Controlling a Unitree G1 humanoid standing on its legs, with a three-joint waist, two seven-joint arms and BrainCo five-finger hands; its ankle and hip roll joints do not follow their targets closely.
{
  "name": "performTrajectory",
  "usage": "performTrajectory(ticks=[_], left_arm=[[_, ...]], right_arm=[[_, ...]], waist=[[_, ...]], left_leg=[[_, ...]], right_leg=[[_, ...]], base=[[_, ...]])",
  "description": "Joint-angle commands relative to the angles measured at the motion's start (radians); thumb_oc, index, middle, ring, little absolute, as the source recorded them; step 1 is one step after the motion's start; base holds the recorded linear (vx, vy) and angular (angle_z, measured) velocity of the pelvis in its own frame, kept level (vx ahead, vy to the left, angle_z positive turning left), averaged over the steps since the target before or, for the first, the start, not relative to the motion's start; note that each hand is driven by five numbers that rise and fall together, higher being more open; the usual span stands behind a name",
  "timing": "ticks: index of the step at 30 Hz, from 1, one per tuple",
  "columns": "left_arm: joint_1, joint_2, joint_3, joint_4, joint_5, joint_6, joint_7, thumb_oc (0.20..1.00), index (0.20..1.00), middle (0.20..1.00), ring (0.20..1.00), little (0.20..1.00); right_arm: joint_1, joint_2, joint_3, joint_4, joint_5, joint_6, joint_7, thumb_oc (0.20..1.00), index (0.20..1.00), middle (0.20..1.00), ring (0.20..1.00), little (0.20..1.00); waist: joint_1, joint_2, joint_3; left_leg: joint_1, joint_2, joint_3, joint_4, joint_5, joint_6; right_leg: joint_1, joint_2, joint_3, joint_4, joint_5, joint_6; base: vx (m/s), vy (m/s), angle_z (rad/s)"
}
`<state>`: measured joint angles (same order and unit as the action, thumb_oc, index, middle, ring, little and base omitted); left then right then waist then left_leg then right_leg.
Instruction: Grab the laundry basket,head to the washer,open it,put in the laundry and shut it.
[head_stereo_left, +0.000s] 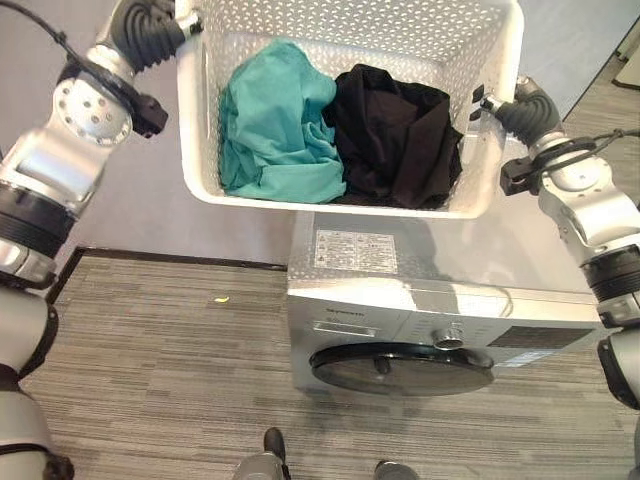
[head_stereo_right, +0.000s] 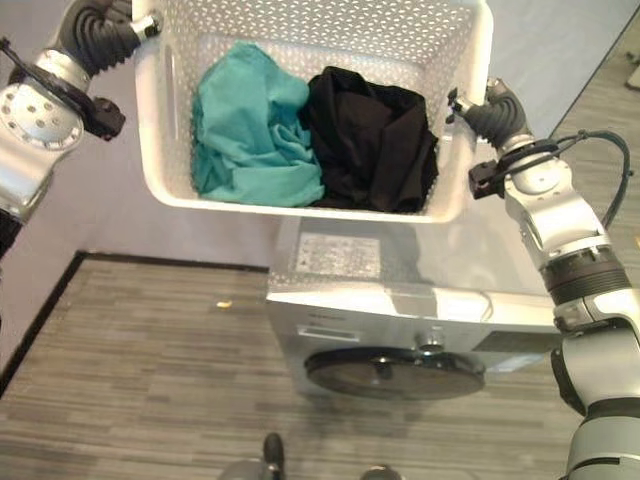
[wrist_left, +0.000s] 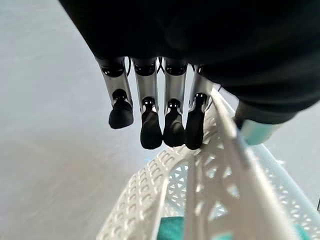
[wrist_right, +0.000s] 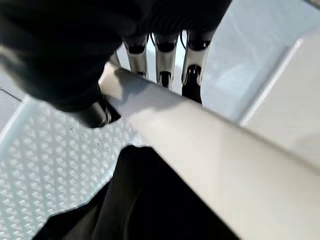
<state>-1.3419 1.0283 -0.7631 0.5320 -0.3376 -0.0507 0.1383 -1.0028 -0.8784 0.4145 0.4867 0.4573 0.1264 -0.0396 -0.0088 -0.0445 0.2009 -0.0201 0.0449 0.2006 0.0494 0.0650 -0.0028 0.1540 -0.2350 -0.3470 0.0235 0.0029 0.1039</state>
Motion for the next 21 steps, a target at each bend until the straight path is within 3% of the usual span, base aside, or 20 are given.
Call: performTrajectory(ticks=[1, 9, 21], left_arm=[[-0.064, 0.009, 0.041, 0.118, -0.109, -0.027, -0.001, 0.200, 0.200, 0.200, 0.200, 0.200], [-0.037, -0.029, 0.043, 0.143, -0.224, -0.027, -0.029, 0.200, 0.200, 0.200, 0.200, 0.200], [-0.102, -0.085, -0.017, 0.233, -0.249, -0.014, -0.052, 0.200, 0.200, 0.200, 0.200, 0.200]], right_arm=[[-0.050, -0.152, -0.010, 0.068, 0.010, -0.029, -0.013, 0.200, 0.200, 0.200, 0.200, 0.200], [-0.051, -0.203, -0.007, 0.116, 0.012, -0.021, -0.003, 0.200, 0.200, 0.200, 0.200, 0.200], [-0.134, -0.262, 0.059, 0.218, 0.019, -0.018, 0.006, 0.200, 0.200, 0.200, 0.200, 0.200]], waist=[[0.033, 0.070, -0.132], [0.016, 0.073, -0.129], [-0.004, 0.077, -0.123]], left_leg=[[0.083, 0.106, -0.024, -0.052, -0.088, -0.080], [0.090, 0.119, -0.023, -0.069, -0.066, -0.095], [0.088, 0.143, -0.020, -0.075, -0.036, -0.118]], right_leg=[[-0.032, 0.033, 0.002, 0.137, -0.179, 0.040], [-0.021, 0.052, 0.000, 0.105, -0.176, 0.035], [-0.005, 0.078, -0.010, 0.074, -0.177, 0.020]], base=[[0.00, -0.007, 0.09], [-0.02, -0.040, -0.03], [-0.02, -0.053, -0.02]])
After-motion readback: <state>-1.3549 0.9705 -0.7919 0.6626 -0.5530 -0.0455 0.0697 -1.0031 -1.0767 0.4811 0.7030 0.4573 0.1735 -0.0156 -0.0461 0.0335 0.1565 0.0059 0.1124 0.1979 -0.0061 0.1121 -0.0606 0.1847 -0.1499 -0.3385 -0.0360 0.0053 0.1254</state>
